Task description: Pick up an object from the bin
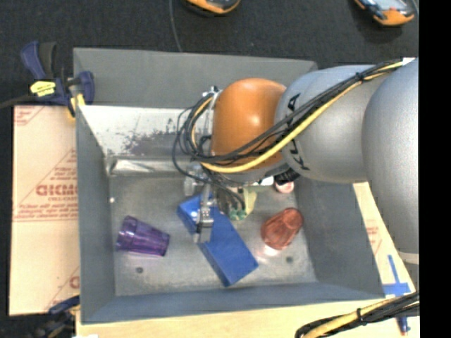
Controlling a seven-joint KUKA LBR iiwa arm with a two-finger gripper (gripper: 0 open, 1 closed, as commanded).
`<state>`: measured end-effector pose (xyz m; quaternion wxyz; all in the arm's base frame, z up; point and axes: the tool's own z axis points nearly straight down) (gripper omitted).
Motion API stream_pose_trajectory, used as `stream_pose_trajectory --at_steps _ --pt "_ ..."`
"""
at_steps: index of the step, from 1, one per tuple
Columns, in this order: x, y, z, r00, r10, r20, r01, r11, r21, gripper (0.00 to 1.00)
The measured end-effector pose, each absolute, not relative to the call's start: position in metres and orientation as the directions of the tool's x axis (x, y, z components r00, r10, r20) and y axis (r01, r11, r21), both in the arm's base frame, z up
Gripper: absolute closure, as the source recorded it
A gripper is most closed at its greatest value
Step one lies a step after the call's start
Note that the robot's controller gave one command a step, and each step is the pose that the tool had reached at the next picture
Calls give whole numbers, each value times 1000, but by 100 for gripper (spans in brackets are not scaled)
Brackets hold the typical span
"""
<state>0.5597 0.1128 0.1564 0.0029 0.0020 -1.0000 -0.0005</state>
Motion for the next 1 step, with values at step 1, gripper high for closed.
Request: stream_pose_trajectory --at_steps 1 --pt "562 112 161 -1000 -1 -2 -1 1000 2 0"
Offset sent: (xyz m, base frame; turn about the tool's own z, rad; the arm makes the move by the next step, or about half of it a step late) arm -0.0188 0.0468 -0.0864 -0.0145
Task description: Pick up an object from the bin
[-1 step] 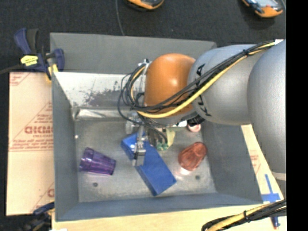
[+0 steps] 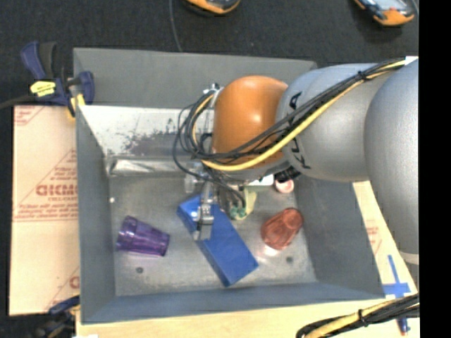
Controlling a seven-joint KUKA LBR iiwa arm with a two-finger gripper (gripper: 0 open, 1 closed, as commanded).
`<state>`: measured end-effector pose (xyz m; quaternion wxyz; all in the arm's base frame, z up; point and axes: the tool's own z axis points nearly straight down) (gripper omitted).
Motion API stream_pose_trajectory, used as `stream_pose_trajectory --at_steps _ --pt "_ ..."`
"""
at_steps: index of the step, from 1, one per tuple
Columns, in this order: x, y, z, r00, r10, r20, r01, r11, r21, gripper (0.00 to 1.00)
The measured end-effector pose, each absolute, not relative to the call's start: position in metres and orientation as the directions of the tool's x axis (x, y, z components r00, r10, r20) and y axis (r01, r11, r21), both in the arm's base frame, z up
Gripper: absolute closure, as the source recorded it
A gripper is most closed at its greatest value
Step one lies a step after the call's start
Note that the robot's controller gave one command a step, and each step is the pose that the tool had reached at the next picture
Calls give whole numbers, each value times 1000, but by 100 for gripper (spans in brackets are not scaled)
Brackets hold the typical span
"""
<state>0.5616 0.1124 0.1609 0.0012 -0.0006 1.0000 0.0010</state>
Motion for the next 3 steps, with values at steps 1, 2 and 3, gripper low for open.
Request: stream_pose_trajectory --at_steps 1,2,3 --pt "551 142 105 -1000 -12 -8 -12 1000 4 0" --pt "557 159 74 -998 67 -9 67 998 4 0" --pt "550 193 72 -995 -100 -8 -100 995 3 0"
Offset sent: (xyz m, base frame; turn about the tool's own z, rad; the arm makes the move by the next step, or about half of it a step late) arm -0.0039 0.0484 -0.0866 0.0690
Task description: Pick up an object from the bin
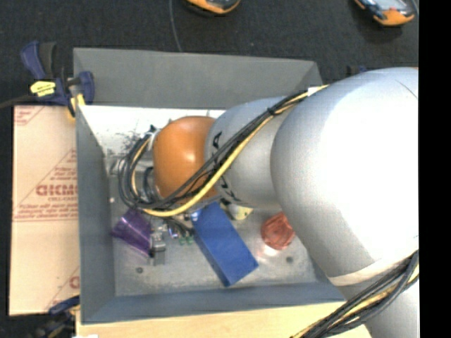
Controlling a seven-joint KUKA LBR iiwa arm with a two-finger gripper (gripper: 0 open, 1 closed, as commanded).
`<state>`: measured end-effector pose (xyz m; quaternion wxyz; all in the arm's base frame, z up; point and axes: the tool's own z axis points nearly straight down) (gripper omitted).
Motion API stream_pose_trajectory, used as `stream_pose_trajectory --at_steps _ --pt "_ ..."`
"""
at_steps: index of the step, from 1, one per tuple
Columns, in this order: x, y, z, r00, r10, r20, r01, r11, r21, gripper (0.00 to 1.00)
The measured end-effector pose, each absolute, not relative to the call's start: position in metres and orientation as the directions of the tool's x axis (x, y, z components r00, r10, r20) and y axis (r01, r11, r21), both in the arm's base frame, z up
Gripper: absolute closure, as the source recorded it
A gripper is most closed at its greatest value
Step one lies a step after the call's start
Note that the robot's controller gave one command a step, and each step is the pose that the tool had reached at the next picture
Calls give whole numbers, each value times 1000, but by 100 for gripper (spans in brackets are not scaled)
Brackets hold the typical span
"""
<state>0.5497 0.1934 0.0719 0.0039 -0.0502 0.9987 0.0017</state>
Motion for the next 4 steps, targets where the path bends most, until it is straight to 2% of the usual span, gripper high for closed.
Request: stream_pose_trajectory --at_steps 1,2,3,4 --pt "527 223 70 -990 -139 -13 -139 990 3 0" --pt "549 231 81 -772 -636 -13 -636 772 -2 100" --pt "549 232 81 -773 -635 -13 -635 773 -1 100" --pt "560 222 148 -774 -633 -10 -633 774 -1 100"
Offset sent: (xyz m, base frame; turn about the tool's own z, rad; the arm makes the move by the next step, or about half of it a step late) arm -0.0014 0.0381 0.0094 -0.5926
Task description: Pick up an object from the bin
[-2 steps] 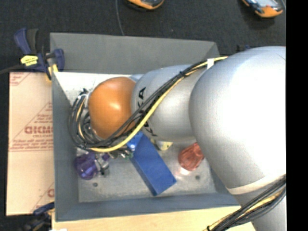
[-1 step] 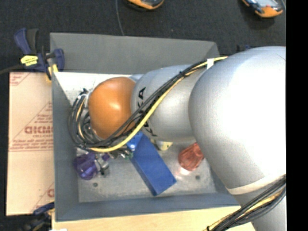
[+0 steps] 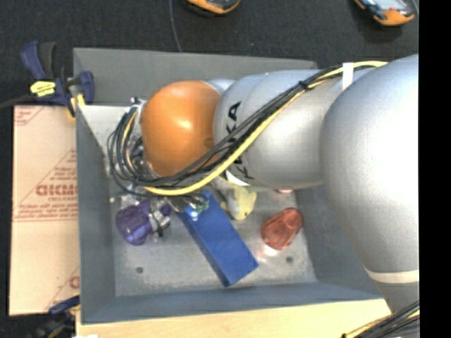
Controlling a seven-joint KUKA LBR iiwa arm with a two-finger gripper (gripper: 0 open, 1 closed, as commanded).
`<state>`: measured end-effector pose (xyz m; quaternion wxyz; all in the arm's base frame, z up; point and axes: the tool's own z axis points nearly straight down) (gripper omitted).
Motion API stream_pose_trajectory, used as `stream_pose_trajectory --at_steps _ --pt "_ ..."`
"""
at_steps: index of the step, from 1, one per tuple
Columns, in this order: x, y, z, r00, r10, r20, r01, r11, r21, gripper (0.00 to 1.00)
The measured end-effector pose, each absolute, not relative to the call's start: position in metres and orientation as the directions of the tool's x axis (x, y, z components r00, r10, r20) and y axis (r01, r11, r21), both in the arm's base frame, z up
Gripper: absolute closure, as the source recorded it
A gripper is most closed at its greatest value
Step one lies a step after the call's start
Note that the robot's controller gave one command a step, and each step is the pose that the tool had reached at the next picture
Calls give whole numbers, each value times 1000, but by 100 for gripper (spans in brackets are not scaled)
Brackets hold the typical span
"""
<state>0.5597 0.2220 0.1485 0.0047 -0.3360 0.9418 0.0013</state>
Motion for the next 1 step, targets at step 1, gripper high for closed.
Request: stream_pose_trajectory --at_steps 1 --pt "567 211 231 -763 -647 -9 -647 763 0 100"
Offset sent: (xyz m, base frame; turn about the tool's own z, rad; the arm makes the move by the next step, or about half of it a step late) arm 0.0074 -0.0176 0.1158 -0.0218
